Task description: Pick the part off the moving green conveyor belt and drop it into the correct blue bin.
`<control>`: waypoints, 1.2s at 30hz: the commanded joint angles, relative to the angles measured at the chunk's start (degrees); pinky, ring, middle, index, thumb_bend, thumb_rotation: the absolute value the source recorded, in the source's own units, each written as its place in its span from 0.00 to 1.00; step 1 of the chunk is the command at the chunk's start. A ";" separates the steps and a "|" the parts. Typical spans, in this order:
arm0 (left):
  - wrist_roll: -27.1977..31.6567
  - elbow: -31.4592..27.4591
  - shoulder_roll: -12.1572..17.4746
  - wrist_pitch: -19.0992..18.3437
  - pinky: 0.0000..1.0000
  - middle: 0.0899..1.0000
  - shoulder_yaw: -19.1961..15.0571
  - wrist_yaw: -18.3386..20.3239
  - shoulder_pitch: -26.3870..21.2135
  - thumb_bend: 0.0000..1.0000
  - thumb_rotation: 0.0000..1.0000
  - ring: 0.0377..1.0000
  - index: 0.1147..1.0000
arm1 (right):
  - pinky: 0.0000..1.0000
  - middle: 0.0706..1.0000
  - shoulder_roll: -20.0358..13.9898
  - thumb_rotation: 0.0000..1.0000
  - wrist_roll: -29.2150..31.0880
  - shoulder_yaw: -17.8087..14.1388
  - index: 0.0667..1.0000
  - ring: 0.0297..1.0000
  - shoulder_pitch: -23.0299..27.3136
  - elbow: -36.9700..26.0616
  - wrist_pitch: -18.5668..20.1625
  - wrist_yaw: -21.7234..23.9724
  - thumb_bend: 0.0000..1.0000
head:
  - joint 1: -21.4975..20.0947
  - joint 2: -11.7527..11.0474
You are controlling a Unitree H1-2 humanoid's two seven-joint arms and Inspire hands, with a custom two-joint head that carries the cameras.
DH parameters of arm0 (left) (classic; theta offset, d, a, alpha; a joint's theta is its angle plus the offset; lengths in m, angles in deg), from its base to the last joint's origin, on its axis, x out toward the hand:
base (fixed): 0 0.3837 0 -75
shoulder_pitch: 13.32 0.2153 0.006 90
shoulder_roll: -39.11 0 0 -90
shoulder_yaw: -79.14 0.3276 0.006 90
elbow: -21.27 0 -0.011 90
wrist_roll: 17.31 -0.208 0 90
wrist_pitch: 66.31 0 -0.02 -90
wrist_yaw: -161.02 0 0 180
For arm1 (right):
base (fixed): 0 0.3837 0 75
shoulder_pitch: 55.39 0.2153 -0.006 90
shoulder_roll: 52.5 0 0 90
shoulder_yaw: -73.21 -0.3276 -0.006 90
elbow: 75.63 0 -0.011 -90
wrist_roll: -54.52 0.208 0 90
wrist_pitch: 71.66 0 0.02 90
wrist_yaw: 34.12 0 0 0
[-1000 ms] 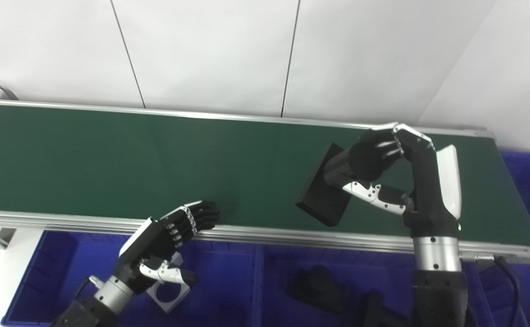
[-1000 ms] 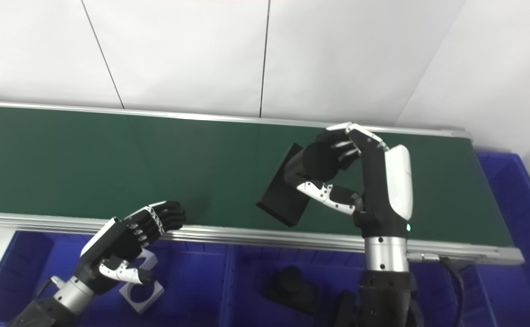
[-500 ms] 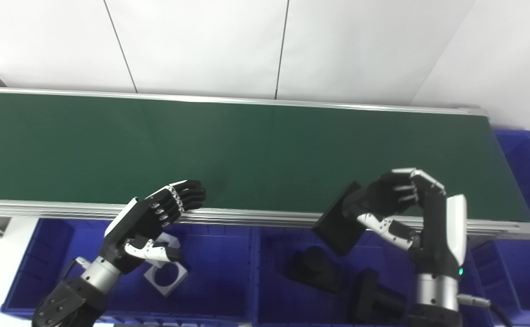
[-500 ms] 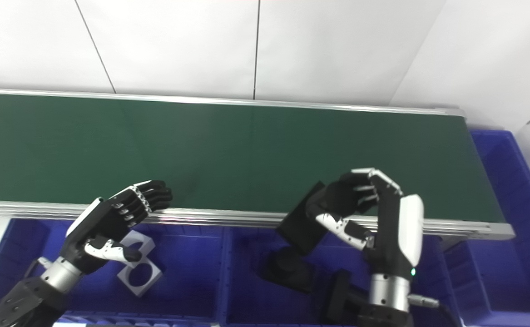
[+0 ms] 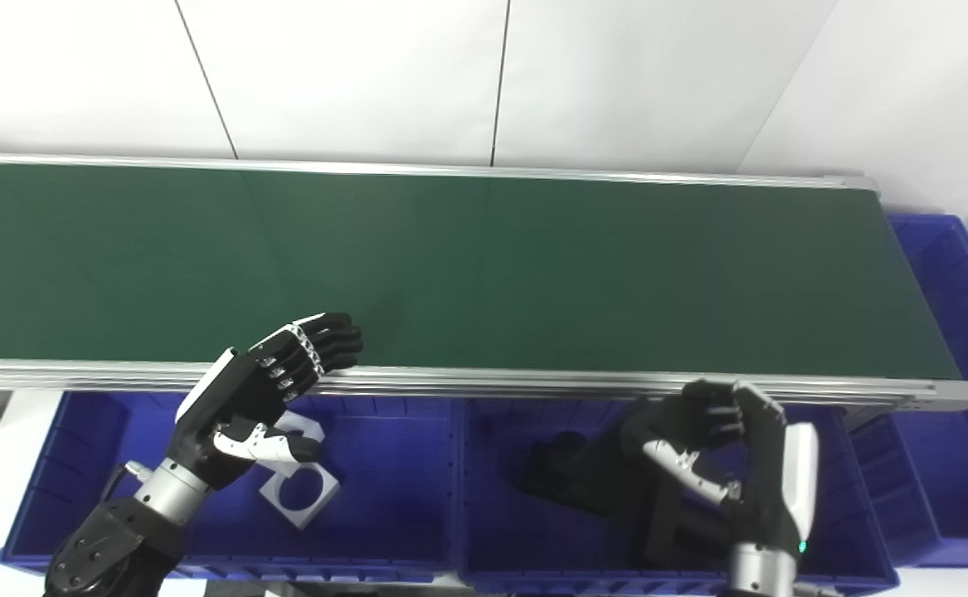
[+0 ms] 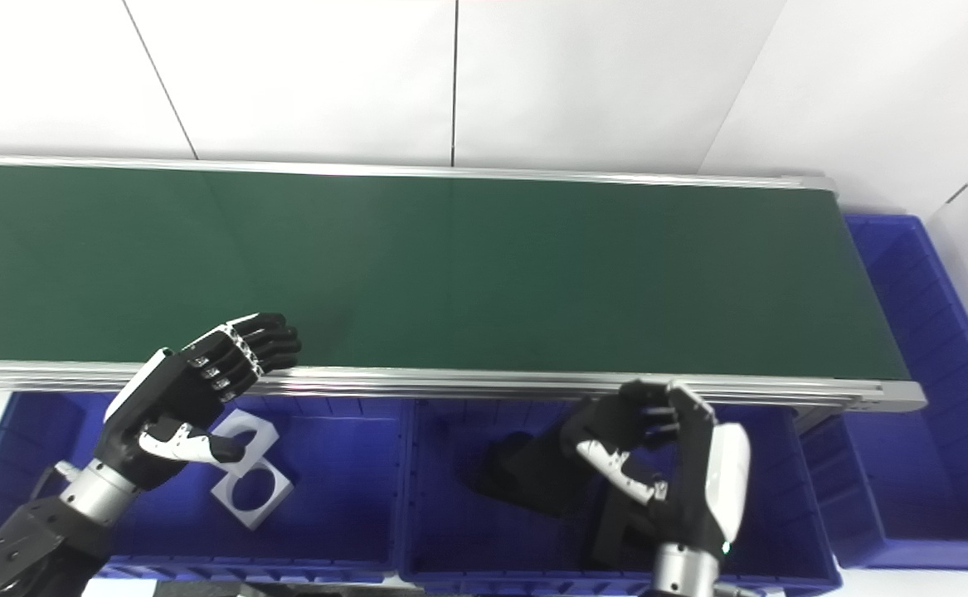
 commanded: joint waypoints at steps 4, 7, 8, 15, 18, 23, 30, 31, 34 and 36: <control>1.16 -2.74 0.63 -0.05 0.83 0.80 -0.61 0.35 -0.38 1.00 0.17 0.82 0.78 | 0.32 0.49 0.52 0.00 2.22 -0.81 0.46 0.43 0.49 3.19 -4.56 -2.97 0.50 | 0.37 0.15; 1.15 -2.90 0.57 -0.10 0.83 0.80 -0.65 0.35 -0.26 1.00 0.17 0.82 0.78 | 0.32 0.49 0.33 0.00 2.57 -0.67 0.46 0.43 0.59 3.93 -4.34 -3.22 0.50 | 0.51 0.18; 1.12 -3.00 0.53 -0.15 0.83 0.79 -0.65 0.29 -0.22 1.00 0.17 0.82 0.78 | 0.32 0.49 0.18 0.00 2.83 -0.57 0.46 0.43 0.58 3.96 -4.12 -2.90 0.50 | 0.60 0.25; 0.90 -3.27 0.33 -0.24 0.83 0.79 -0.53 0.07 -0.18 1.00 0.16 0.82 0.78 | 0.51 0.56 -0.86 0.02 6.91 0.40 0.68 0.56 -0.31 1.20 -0.46 2.26 0.61 | 0.83 0.28; 1.07 -3.20 0.26 -0.26 0.83 0.79 -0.50 0.17 -0.18 1.00 0.16 0.82 0.78 | 0.63 0.77 -2.47 0.18 7.88 1.34 0.84 0.73 -0.82 -1.17 2.20 6.81 0.72 | 0.90 0.20; 0.87 -3.25 0.03 -0.27 0.83 0.80 -0.43 0.02 -0.08 1.00 0.17 0.82 0.78 | 0.84 0.94 -4.72 0.80 7.17 3.31 0.98 0.91 -1.25 -6.18 7.16 12.69 0.87 | 1.31 0.06; 0.57 -3.34 -0.22 0.16 0.83 0.80 -0.34 -0.01 0.22 1.00 0.17 0.82 0.78 | 0.92 0.98 -4.61 1.00 10.04 3.92 0.99 0.96 -1.33 -10.56 8.29 15.46 0.87 | 1.90 -0.32; 0.56 -3.17 -0.26 0.27 0.83 0.80 -0.32 0.05 0.23 1.00 0.18 0.82 0.78 | 0.92 0.98 -4.53 1.00 10.07 4.16 0.99 0.96 -1.19 -11.68 7.73 15.55 0.86 | 2.24 -0.61; 0.28 -2.94 -0.31 0.65 0.84 0.80 -0.17 0.19 0.24 1.00 0.18 0.82 0.78 | 0.88 0.95 -4.67 1.00 9.68 4.85 0.97 0.93 -0.68 -14.48 6.43 16.02 0.78 | 2.57 -0.90; 0.10 -2.81 -0.32 1.02 0.84 0.80 0.02 0.41 0.27 1.00 0.18 0.83 0.78 | 0.87 0.92 -4.57 1.00 9.93 5.53 0.96 0.91 -0.01 -16.98 6.07 16.60 0.77 | 3.20 -1.28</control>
